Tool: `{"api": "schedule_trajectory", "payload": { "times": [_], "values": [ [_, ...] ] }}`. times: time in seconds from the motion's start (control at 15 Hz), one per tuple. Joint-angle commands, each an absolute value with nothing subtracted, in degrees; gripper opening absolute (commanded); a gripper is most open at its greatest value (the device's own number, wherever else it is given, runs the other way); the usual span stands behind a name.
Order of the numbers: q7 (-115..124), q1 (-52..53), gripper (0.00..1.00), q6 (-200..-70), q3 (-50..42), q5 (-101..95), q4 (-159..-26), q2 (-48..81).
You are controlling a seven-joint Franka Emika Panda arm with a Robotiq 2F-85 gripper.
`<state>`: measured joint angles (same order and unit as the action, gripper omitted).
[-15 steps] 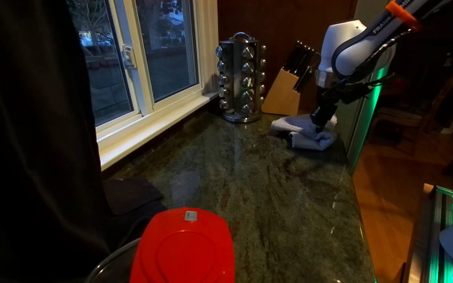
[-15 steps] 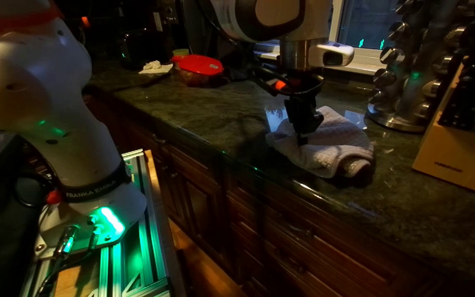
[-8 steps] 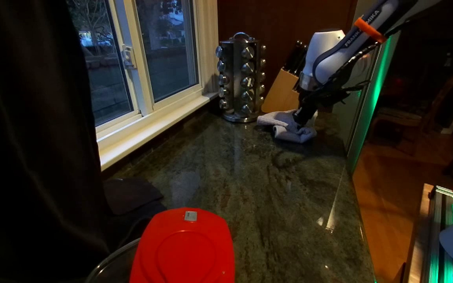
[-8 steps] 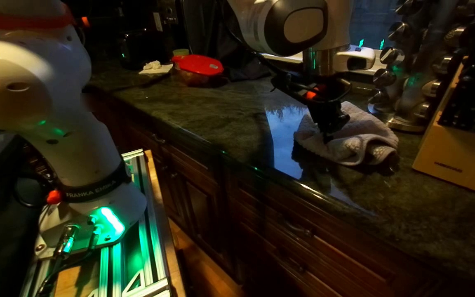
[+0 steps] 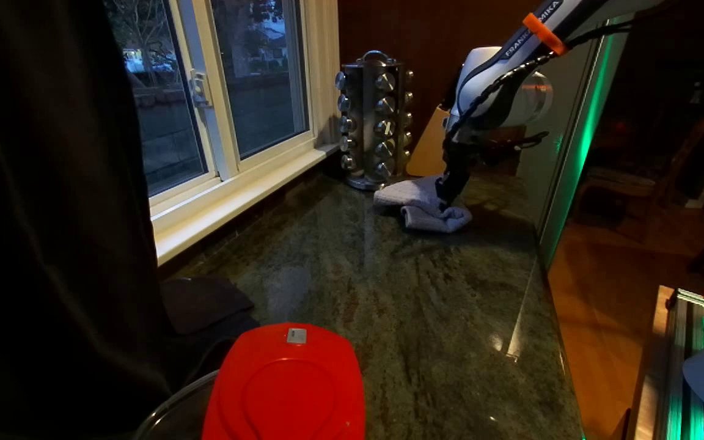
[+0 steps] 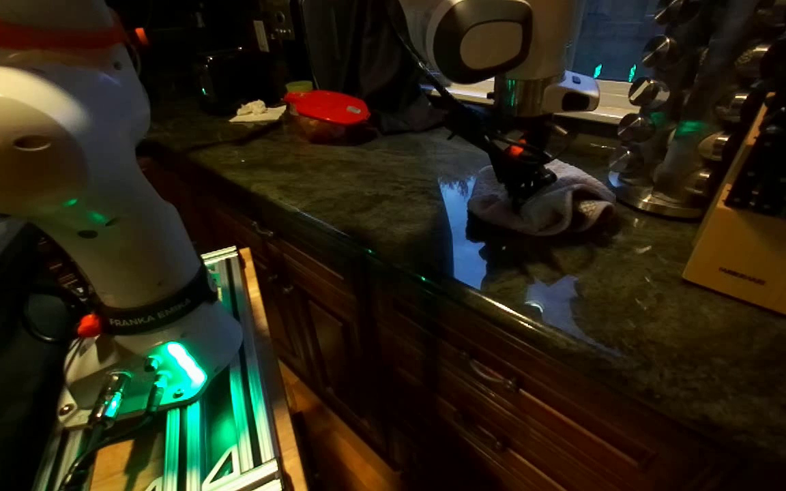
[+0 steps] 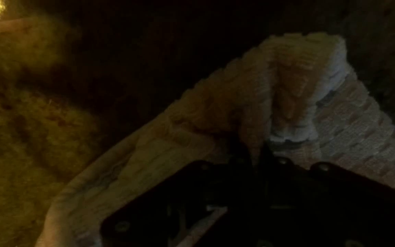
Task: Wipe the counter top using the napkin
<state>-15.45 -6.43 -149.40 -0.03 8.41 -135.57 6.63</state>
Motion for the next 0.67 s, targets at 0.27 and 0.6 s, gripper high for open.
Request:
{"api": "schedule_trajectory", "payload": {
  "times": [0.27,0.6],
  "values": [
    [-3.73,-6.69,0.02,-128.63,-5.02,-4.35,-134.43,4.35],
    [1.21,-7.26,0.02,-135.71,-7.5,-10.57,-132.51,8.19]
  ]
}}
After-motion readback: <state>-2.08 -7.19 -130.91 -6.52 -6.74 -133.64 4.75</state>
